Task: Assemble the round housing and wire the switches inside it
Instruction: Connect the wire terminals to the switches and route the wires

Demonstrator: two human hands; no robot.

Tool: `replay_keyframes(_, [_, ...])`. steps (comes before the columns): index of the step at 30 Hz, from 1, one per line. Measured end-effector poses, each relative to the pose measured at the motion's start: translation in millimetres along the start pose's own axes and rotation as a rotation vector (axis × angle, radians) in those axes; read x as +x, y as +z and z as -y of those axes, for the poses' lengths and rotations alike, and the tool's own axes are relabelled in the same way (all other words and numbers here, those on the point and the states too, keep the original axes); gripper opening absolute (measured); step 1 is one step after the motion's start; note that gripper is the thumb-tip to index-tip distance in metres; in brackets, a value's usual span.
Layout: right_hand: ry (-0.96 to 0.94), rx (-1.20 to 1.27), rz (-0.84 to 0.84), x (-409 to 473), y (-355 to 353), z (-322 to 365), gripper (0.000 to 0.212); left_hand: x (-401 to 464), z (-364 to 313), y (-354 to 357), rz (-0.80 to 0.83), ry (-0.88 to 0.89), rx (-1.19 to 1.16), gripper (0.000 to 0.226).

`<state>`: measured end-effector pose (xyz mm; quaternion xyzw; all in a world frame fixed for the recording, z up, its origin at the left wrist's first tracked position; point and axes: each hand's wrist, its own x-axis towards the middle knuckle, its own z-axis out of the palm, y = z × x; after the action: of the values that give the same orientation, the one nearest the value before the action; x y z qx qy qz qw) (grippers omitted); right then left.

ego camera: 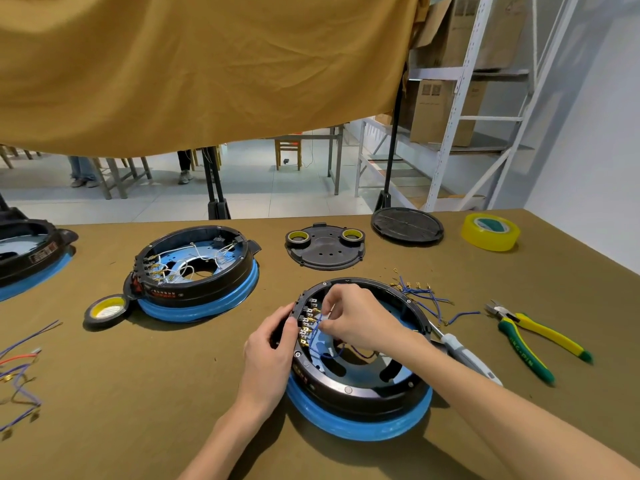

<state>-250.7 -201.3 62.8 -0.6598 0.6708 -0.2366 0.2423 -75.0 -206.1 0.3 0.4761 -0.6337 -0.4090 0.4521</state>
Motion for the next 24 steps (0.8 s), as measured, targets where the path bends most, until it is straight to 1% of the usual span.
replay_keyframes(1, [-0.024, -0.006, 0.026, -1, 1, 0, 0.011, 0, 0, 0, 0.001, 0.003, 0.005, 0.041])
replay_keyframes(3, [-0.051, -0.035, 0.076, -2, 6, 1, 0.012, 0, 0, -1, 0.004, 0.007, 0.001, 0.041])
replay_keyframes(7, [-0.076, -0.089, 0.035, 1, 14, -3, 0.007, 0, 0, -1, -0.001, 0.019, 0.012, 0.040])
replay_keyframes(9, [-0.058, -0.055, -0.001, 4, 14, -4, 0.006, 0, 0, -1, -0.004, 0.019, 0.009, 0.040])
replay_keyframes(10, [-0.048, -0.039, -0.016, 4, 13, -5, 0.009, 1, 0, -2, -0.006, 0.019, 0.012, 0.040])
replay_keyframes(13, [-0.027, 0.016, 0.015, 6, 11, -7, 0.018, 2, 1, -2, -0.015, 0.035, 0.031, 0.038])
replay_keyframes(17, [-0.038, -0.014, -0.007, 13, 6, -9, 0.012, 3, 0, -3, -0.029, 0.070, 0.064, 0.036])
replay_keyframes(21, [-0.018, 0.081, 0.037, 17, 6, -6, 0.010, 4, 2, -2, -0.028, 0.062, 0.044, 0.036])
replay_keyframes(24, [0.019, 0.159, 0.013, 19, 11, -4, 0.011, 5, 2, -2, -0.027, 0.062, 0.029, 0.035])
